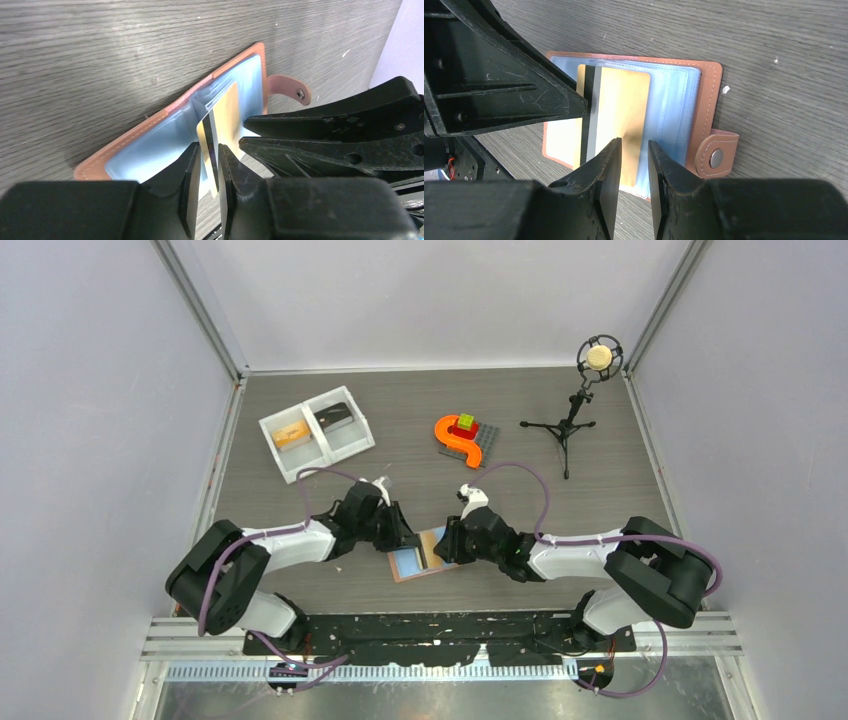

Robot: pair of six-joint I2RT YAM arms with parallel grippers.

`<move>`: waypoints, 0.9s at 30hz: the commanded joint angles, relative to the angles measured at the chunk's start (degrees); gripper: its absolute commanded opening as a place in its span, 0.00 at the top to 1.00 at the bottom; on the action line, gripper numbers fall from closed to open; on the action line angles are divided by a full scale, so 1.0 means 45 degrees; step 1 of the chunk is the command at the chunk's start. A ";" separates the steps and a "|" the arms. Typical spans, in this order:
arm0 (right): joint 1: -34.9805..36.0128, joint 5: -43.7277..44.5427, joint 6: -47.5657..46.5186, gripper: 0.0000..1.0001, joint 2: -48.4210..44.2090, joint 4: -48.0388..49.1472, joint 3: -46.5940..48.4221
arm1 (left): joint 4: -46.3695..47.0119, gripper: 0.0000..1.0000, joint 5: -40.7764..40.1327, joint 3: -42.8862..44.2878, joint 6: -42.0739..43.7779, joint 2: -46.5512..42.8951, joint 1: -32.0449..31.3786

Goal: Take the credit cards out of the card holder
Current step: Remove the credit card from the card holder.

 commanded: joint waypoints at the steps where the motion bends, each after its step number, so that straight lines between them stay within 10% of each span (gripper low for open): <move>1: -0.0067 0.0458 -0.0035 0.66 0.0065 -0.0553 -0.0072 | 0.0716 0.85 0.0611 -0.0264 -0.0002 -0.0021 0.0190; 3: -0.0067 0.0453 -0.0054 0.66 0.0074 -0.0563 -0.0053 | 0.0997 1.00 0.0741 -0.0360 -0.0087 0.0037 0.0239; 27: 0.0625 0.2051 -0.4147 0.61 -0.2776 -0.1128 0.0832 | -0.5837 1.00 -0.1902 0.0917 0.0681 -0.5018 0.0789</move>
